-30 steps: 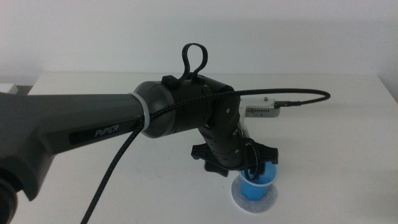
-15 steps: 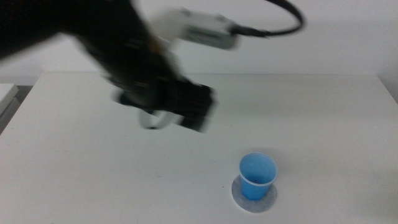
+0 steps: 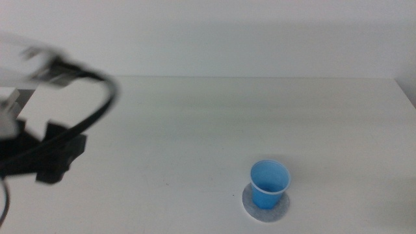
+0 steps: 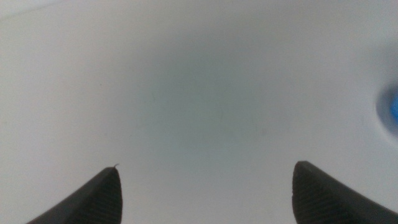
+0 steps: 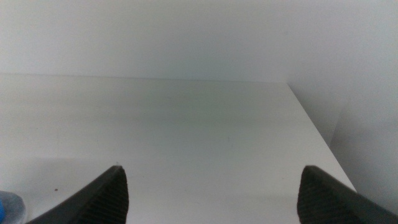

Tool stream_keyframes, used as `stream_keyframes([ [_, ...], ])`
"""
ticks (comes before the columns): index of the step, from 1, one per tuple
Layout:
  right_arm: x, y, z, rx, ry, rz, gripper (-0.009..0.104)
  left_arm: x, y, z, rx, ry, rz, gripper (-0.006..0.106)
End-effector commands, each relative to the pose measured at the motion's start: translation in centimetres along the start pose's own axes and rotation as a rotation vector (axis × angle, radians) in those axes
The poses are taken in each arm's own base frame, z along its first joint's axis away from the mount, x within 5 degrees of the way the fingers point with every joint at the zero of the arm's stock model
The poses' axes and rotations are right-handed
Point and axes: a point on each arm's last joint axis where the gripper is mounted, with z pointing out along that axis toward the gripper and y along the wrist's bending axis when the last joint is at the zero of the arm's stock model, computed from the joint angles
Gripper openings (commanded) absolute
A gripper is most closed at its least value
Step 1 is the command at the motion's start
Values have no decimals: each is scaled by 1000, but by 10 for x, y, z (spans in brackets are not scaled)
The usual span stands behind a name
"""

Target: Place an empty cup on a cup mat.

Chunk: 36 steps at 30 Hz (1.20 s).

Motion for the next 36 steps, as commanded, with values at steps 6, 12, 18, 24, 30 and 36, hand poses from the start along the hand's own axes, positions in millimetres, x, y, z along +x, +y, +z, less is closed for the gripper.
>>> stream_keyframes([
  [6, 0, 0, 0, -1, -9, -10, 93, 87, 21, 33, 52, -393, -251, 94],
  [12, 0, 0, 0, -1, -9, -10, 93, 152, 26, 51, -3, -650, -324, 94],
  [18, 0, 0, 0, -1, -9, -10, 93, 171, 27, 47, -65, -654, -309, 94],
  [24, 0, 0, 0, -1, -9, -10, 93, 172, 27, 41, -82, -702, -264, 94],
  [30, 0, 0, 0, -1, -9, -10, 93, 172, 27, 41, -97, -701, -221, 94],
  [36, 0, 0, 0, -1, -9, -10, 93, 175, 22, 44, -66, -651, -174, 94],
])
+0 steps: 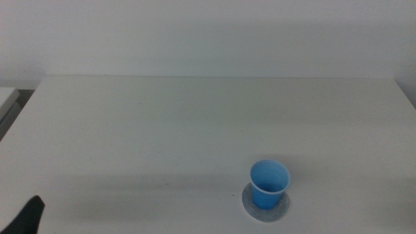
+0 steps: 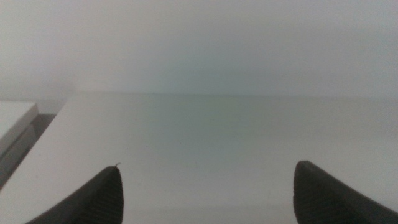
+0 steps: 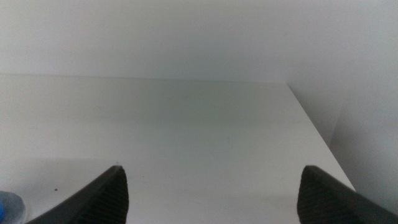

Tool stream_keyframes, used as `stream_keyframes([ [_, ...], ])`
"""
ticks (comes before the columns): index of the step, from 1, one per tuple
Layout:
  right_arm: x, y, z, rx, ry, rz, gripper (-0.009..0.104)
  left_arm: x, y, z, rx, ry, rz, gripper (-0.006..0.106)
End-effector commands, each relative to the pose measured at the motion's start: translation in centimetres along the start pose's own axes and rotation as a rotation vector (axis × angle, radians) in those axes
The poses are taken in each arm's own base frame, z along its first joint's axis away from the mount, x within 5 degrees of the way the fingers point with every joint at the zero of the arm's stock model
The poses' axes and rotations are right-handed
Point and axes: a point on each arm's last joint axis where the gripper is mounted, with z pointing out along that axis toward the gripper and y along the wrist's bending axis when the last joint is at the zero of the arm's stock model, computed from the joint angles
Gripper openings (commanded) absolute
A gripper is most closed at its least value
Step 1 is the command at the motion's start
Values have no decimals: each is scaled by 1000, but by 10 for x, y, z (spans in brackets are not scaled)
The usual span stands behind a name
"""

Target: Place an empty cup on a cup mat.

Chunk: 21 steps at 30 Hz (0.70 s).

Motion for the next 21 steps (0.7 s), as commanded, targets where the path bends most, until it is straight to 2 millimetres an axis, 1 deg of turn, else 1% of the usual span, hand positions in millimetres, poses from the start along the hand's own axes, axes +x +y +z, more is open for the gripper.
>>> stream_keyframes([
  [1, 0, 0, 0, -1, -9, -10, 93, 0, -2, 0, 18, 4, 85, 94],
  [3, 0, 0, 0, -1, -9, -10, 93, 0, -1, 0, -1, 2, 123, 94],
  [8, 0, 0, 0, -1, -9, -10, 93, 0, 1, 0, -41, 1, 80, 94],
  [21, 0, 0, 0, -1, -9, -10, 93, 0, 2, 0, -51, -2, 78, 94],
])
